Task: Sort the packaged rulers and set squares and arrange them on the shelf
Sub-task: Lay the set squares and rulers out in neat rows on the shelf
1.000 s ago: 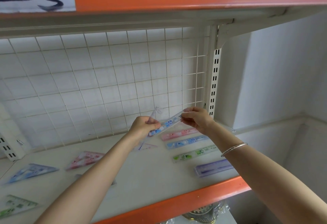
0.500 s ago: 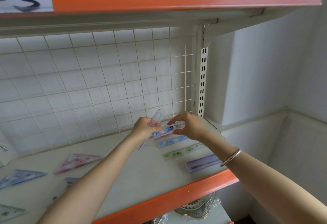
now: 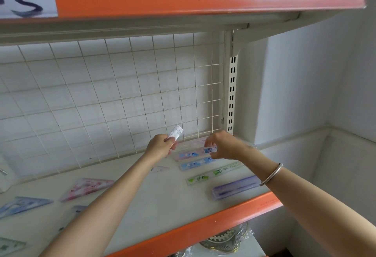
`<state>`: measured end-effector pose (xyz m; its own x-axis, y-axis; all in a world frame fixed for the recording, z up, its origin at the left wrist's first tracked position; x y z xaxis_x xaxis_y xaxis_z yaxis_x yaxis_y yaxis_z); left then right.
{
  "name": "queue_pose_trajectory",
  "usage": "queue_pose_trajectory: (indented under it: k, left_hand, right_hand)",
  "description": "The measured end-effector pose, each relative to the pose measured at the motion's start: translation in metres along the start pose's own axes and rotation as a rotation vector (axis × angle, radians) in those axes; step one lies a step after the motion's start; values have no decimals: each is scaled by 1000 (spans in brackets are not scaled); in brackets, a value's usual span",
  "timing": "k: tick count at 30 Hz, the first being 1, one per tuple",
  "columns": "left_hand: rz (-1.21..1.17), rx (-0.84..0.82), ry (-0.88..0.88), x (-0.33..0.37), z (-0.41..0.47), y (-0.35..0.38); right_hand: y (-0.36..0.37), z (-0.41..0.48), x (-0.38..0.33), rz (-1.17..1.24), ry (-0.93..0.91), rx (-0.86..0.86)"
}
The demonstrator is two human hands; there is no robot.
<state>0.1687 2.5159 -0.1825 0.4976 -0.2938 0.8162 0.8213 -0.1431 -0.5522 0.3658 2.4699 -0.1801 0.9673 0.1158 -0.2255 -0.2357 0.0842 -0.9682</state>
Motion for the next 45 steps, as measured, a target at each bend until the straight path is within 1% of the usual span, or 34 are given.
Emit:
queue_pose_trajectory:
  k: [3,7,15,23,29,32,36,38,41,45]
  left_hand:
    - [-37,-57,-34,-1,-4,2]
    - [-14,-83,-31,-4,-8,0]
    - [10,-92,-27,-9,-13,-7]
    - [3,-114,-42,-15,-14,-8]
    - [-29,-133,-51,-13,-14,-7]
    - [-86,-151,-89,-11,-15,-6]
    - [-95,-193,-93,-3,-18,0]
    - [-65,-230,-63,2,-21,4]
    - [-33,-270,-23,6,-23,10]
    - [-46,-281,-1,8,-25,13]
  right_hand:
    - [8,4,6,-20,29,-50]
    - [18,11,5,-12,32,-92]
    - [36,21,10,17,47,-174]
    - [38,19,11,62,56,-209]
    - [38,17,11,52,63,-198]
    - [29,16,4,67,53,-122]
    - [-3,6,-27,308,-35,113]
    - [-12,2,-42,376,-104,166]
    - [-13,-1,-55,307,-195,195]
    - [-12,-2,-56,225,-204,216]
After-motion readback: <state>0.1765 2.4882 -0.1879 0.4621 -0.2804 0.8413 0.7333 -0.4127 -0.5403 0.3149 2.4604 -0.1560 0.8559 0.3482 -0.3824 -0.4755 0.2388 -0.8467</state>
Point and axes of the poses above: each hand's wrist, its own z-axis towards the middle knuckle, its own y-axis out of the palm, x = y × z, the point moved 5 cm from there along z, towards the middle knuckle, and after that the axes turned 9 degrees about y, right-handed, at the moved point
